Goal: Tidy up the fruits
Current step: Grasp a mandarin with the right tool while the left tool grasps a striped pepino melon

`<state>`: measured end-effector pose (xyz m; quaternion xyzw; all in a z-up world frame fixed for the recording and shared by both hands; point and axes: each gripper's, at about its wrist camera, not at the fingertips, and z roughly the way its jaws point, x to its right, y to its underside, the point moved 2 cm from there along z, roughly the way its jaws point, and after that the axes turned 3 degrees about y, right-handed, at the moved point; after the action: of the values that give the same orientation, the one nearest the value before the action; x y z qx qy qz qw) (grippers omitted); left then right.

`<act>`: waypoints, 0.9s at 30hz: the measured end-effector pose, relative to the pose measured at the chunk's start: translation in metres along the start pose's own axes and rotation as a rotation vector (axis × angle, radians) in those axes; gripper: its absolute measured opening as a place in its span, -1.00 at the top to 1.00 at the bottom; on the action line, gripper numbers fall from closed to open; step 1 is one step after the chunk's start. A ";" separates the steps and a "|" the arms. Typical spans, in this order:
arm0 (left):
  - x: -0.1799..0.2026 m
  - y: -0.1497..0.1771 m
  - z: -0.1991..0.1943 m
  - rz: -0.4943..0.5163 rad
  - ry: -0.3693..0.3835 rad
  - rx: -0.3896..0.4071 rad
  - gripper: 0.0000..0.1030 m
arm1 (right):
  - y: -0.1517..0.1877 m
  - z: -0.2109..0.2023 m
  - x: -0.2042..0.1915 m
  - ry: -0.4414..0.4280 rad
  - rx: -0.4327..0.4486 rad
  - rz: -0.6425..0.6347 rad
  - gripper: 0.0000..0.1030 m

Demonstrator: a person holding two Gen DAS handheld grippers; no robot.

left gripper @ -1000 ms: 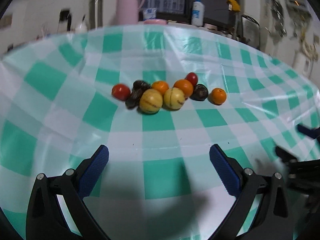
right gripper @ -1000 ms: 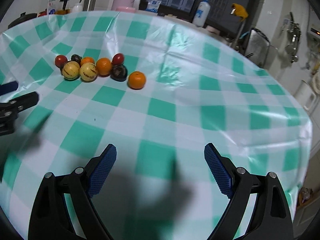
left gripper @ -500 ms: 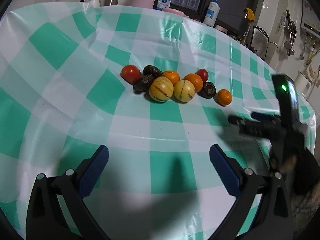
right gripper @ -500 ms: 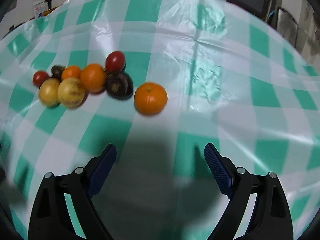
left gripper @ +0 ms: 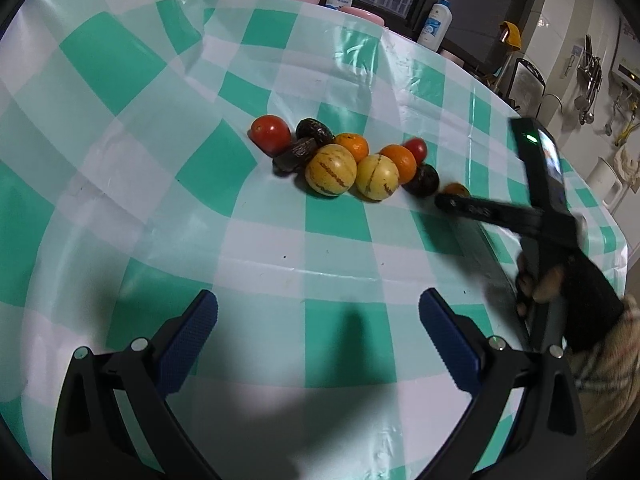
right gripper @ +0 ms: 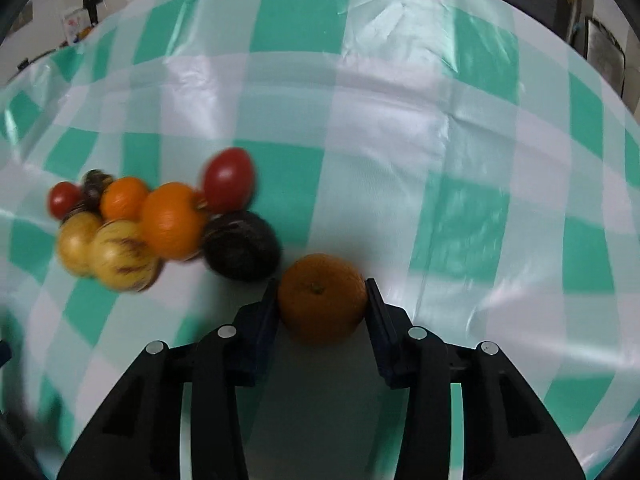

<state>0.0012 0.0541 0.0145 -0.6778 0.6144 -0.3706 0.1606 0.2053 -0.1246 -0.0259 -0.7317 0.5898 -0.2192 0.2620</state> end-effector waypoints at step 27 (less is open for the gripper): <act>0.025 -0.059 0.088 0.065 -0.258 -0.114 -0.07 | 0.117 -0.090 0.016 -0.258 0.065 0.254 0.19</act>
<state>0.1041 0.0213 0.0023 -0.7077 0.6302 -0.2394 0.2114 0.0641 -0.1716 -0.0319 -0.6644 0.6316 -0.1078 0.3847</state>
